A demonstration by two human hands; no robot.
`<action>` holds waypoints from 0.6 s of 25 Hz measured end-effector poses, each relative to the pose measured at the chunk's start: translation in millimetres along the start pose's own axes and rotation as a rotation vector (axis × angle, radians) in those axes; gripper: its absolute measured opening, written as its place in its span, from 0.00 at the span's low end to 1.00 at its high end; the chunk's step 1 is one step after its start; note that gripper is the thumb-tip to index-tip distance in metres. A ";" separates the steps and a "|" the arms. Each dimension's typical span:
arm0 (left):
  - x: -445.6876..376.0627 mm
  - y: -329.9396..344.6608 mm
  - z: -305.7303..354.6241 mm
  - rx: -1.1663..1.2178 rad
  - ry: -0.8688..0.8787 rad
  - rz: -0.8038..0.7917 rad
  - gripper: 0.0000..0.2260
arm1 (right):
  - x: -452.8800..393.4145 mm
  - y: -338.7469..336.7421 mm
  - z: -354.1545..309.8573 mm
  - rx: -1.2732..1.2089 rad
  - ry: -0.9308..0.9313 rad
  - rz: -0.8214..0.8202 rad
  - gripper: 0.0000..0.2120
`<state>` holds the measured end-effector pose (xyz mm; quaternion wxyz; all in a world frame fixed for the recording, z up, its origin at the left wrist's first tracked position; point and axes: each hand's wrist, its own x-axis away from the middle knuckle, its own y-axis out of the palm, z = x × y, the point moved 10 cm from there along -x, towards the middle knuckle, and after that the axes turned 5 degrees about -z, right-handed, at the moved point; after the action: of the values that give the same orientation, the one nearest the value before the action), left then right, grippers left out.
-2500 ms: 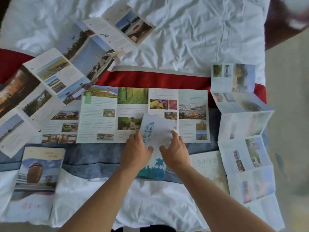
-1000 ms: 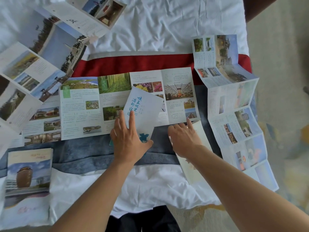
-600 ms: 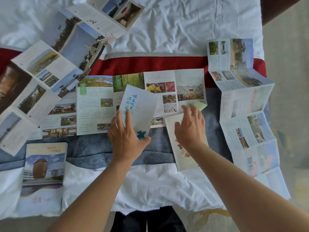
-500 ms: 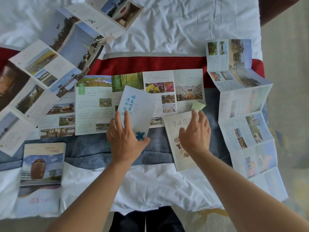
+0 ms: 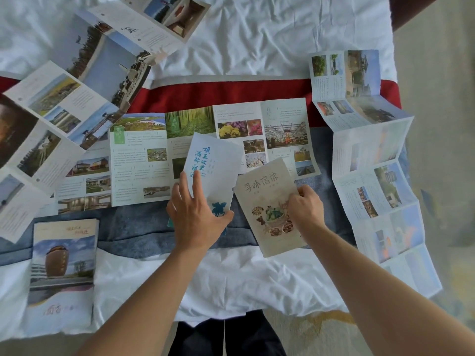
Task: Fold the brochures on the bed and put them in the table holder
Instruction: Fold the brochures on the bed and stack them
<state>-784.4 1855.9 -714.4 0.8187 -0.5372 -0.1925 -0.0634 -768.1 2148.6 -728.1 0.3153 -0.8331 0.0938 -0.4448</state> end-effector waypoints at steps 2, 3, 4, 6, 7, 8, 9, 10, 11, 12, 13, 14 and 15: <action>0.4 -3.9 -3.1 0.031 -0.031 0.011 0.52 | 4.2 2.3 -8.9 -0.052 -0.031 0.004 0.10; 0.9 -5.7 -5.0 0.042 -0.043 0.016 0.52 | 6.5 2.4 -11.5 -0.095 -0.039 0.013 0.11; 1.4 -7.9 -6.3 0.048 -0.049 0.025 0.52 | 8.4 0.8 -12.7 -0.143 -0.039 0.030 0.12; 2.0 -12.2 -9.4 0.059 -0.054 0.051 0.52 | 11.6 -2.0 -10.9 -0.240 -0.003 0.074 0.13; 1.9 -13.3 -11.0 0.067 -0.055 0.058 0.52 | 13.4 -2.1 -8.4 -0.290 0.029 0.096 0.14; 1.4 -13.4 -11.5 0.077 -0.053 0.061 0.51 | 15.2 -2.2 -5.5 -0.339 0.064 0.119 0.14; 1.2 -13.0 -11.3 0.088 -0.054 0.060 0.51 | 16.7 -1.5 -2.6 -0.382 0.102 0.138 0.14; 1.3 -12.7 -10.5 0.099 -0.056 0.058 0.51 | 18.1 0.2 -0.1 -0.417 0.140 0.150 0.14; 2.1 -12.4 -9.5 0.114 -0.059 0.056 0.51 | 19.0 2.8 2.3 -0.443 0.175 0.156 0.15; 3.3 -11.8 -8.0 0.131 -0.058 0.052 0.51 | 20.1 5.6 4.4 -0.464 0.205 0.160 0.15; 4.5 -10.9 -6.7 0.145 -0.056 0.048 0.51 | 20.6 9.0 6.5 -0.480 0.231 0.160 0.15; 5.9 -10.2 -6.3 0.156 -0.053 0.046 0.51 | 21.4 12.7 8.9 -0.492 0.255 0.156 0.16; 6.9 -10.1 -6.8 0.166 -0.054 0.049 0.51 | 21.7 15.9 11.6 -0.499 0.278 0.152 0.16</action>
<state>-779.6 1846.3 -705.5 0.8562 -0.4735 -0.2060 -0.0128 -744.2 2131.7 -727.7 0.1171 -0.8064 0.3047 -0.4931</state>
